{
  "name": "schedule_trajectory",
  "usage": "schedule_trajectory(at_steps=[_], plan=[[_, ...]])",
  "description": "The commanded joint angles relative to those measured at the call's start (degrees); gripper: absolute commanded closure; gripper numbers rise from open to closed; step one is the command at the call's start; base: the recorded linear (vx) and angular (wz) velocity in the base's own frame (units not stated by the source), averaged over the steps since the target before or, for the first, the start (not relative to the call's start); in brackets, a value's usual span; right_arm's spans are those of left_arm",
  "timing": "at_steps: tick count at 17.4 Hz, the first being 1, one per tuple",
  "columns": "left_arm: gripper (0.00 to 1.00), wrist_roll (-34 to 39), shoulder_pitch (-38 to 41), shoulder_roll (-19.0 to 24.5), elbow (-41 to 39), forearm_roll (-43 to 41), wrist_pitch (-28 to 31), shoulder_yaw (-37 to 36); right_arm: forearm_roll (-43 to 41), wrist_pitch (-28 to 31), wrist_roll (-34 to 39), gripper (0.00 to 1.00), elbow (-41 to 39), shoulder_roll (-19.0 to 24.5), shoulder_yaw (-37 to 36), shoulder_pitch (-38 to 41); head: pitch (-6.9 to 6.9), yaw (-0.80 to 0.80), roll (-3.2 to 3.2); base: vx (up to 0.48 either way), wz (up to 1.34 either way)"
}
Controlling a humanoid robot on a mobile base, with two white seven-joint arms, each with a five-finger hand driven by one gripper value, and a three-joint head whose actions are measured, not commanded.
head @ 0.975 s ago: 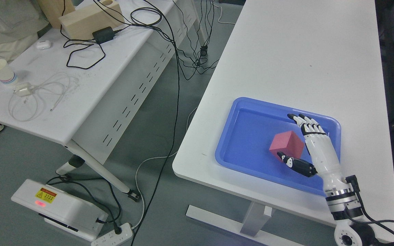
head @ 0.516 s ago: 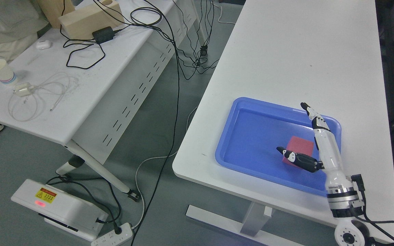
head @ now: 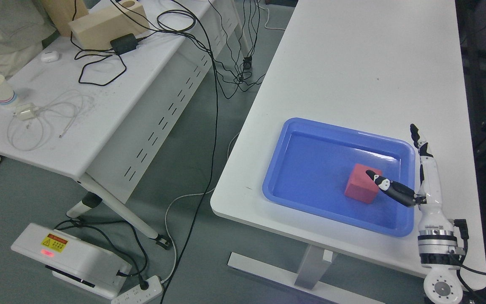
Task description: Pick pink block from left shelf to tray
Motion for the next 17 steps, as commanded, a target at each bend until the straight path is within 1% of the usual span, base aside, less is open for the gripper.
schedule_trajectory(at_steps=[1, 17], plan=[[0.00, 0.0, -1.3, 1.0, -1.0, -0.1, 0.0, 0.0, -6.5, 2.0, -0.2, 0.00, 0.0, -0.3, -2.9, -0.1, 0.00, 0.00, 0.00, -0.050, -0.09], [0.00, 0.0, -1.3, 1.0, -1.0, -0.1, 0.0, 0.0, -6.5, 2.4, -0.2, 0.00, 0.0, -0.3, -3.0, 0.1, 0.00, 0.00, 0.00, -0.087, -0.05]])
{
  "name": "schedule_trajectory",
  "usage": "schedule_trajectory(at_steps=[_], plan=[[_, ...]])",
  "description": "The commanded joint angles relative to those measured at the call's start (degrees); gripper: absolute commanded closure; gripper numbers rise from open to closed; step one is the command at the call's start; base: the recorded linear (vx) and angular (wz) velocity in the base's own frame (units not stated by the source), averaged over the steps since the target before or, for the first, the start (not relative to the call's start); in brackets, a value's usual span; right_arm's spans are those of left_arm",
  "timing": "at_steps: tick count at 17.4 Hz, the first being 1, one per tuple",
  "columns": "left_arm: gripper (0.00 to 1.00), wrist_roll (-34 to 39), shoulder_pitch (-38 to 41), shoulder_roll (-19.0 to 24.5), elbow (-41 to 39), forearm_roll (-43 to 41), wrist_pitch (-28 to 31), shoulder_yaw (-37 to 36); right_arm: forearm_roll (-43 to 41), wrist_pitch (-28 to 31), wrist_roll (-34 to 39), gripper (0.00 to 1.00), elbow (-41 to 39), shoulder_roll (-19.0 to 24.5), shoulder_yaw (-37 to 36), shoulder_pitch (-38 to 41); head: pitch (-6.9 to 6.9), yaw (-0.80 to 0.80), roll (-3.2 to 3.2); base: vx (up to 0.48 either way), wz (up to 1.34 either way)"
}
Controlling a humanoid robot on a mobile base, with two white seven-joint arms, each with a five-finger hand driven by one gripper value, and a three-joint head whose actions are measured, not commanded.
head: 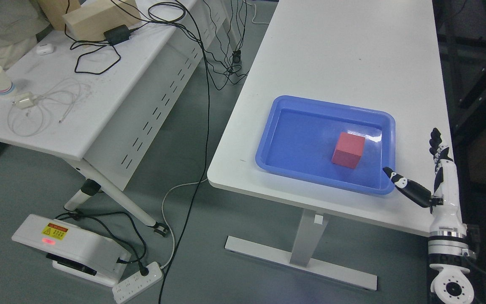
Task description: Pick pink block from left shelf to tray
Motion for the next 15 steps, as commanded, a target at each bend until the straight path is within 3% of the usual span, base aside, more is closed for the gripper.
schedule_trajectory(at_steps=[1, 15], plan=[[0.00, 0.0, -1.4, 1.0, -1.0, -0.1, 0.0, 0.0, -0.1, 0.0, 0.0, 0.00, 0.0, -0.9, -0.5, 0.0, 0.00, 0.00, 0.00, -0.059, -0.16], [0.00, 0.0, -1.3, 1.0, -1.0, -0.1, 0.0, 0.0, -0.2, 0.0, 0.0, 0.00, 0.0, -0.9, -0.6, 0.3, 0.00, 0.00, 0.00, -0.018, -0.11]])
